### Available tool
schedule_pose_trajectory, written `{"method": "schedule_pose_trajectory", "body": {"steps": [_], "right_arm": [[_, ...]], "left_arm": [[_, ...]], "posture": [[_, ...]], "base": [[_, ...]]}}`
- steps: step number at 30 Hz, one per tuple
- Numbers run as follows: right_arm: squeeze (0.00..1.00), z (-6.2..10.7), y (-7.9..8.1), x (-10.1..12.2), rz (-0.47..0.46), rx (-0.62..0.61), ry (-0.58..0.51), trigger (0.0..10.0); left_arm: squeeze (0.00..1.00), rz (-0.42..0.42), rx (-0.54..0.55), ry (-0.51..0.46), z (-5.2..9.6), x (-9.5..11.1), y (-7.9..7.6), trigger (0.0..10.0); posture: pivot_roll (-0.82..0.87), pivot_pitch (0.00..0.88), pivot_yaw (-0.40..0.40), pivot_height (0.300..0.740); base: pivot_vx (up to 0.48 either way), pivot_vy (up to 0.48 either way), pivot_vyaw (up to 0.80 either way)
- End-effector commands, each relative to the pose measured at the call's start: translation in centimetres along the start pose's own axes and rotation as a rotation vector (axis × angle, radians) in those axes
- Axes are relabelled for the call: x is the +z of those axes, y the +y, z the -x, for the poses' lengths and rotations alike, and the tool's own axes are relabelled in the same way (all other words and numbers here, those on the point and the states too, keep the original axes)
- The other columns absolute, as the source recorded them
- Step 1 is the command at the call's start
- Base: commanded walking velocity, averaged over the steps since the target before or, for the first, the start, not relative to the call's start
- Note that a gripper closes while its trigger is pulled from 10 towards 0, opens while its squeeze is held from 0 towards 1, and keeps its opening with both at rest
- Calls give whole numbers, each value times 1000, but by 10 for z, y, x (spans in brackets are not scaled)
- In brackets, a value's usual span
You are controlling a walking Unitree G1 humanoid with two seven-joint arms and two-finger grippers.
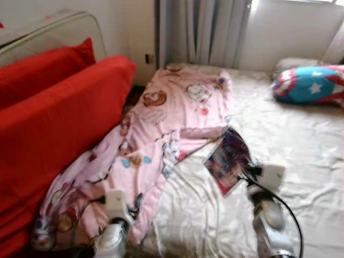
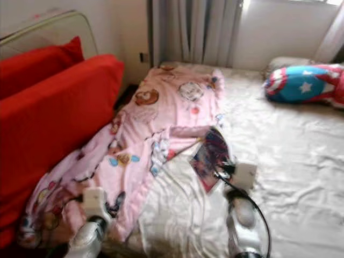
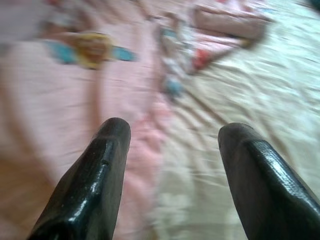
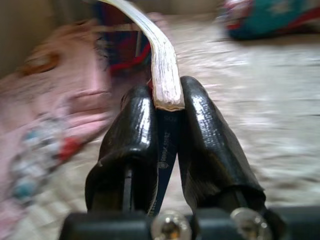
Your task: Clean up the room
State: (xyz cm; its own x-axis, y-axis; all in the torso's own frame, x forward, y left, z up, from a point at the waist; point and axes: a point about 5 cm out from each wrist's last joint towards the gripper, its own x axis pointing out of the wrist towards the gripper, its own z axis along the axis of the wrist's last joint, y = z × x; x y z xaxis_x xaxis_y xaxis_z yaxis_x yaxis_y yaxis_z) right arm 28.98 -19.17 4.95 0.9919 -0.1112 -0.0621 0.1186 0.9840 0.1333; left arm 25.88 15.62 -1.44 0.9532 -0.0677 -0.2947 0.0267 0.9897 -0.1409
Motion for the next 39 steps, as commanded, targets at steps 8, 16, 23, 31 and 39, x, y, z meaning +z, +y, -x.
{"method": "schedule_pose_trajectory", "body": {"steps": [8,16,23,31,39], "right_arm": [[0,-3,7,11,-8,15,-48,10000],[0,-2,13,9,7,50,-38,10000],[0,-1,16,8,16,67,-35,10000],[0,0,18,10,53,79,-50,10000],[0,0,17,9,37,65,-46,10000]], "left_arm": [[0,5,18,-1,3,-2,7,10000],[0,-21,14,4,3,-2,6,10000],[0,-18,17,6,2,-1,7,10000],[0,-21,13,12,2,-1,7,10000],[0,-17,11,15,2,-2,7,10000]], "posture": [[-35,0,-69,707],[-37,0,-63,707],[-42,0,-53,707],[-44,0,-47,707],[-42,0,-46,707]], "base": [[0,0,-756],[0,-166,-283],[0,-445,0],[0,-433,258],[0,-430,177]]}}
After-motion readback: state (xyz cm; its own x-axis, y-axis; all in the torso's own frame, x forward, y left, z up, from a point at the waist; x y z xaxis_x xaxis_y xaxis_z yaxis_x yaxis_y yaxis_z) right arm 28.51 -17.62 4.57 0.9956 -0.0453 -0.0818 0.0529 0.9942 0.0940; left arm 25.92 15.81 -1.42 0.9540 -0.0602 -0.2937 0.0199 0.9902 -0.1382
